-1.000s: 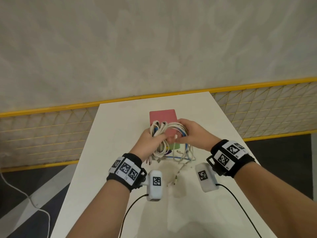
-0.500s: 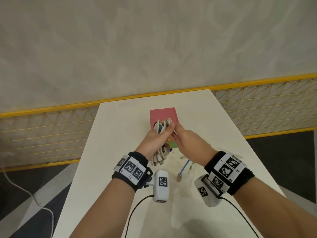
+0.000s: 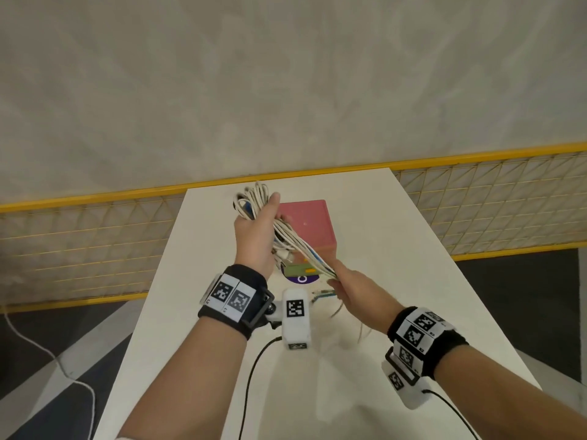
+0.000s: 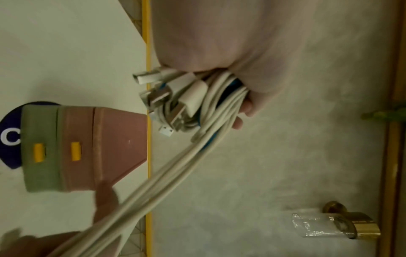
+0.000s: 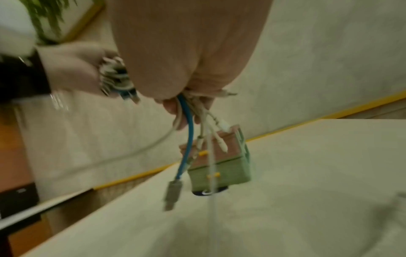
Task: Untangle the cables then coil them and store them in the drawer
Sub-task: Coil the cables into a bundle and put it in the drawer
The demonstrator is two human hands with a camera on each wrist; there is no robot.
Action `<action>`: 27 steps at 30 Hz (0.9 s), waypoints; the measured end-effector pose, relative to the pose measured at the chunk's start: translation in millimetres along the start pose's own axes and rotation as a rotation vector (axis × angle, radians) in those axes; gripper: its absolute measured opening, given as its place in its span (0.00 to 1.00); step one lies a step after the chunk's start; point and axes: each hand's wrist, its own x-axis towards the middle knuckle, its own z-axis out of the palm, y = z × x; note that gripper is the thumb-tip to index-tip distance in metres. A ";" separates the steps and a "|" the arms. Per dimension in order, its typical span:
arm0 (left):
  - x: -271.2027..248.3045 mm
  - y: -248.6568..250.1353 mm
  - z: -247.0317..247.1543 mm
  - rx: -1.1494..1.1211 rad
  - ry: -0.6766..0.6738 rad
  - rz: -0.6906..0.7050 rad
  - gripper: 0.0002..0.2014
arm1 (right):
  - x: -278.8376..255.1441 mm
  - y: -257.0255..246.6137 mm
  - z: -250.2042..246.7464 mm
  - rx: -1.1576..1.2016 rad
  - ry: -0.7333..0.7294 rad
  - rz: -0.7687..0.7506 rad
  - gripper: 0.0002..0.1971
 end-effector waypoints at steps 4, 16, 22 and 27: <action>-4.9 1.8 -2.6 0.037 -0.067 0.018 0.13 | 16.8 7.4 -6.1 -0.015 0.008 0.034 0.41; -11.6 12.7 -25.4 0.433 -0.505 0.051 0.15 | 56.9 -2.8 -33.6 -0.213 -0.057 0.060 0.10; -19.9 -11.2 -25.4 0.626 -0.436 -0.033 0.12 | 68.1 -22.1 -48.5 -0.352 0.039 0.088 0.23; -24.2 -29.8 -17.9 0.648 -0.454 -0.013 0.10 | 70.6 -28.5 -51.3 -0.120 -0.070 -0.008 0.31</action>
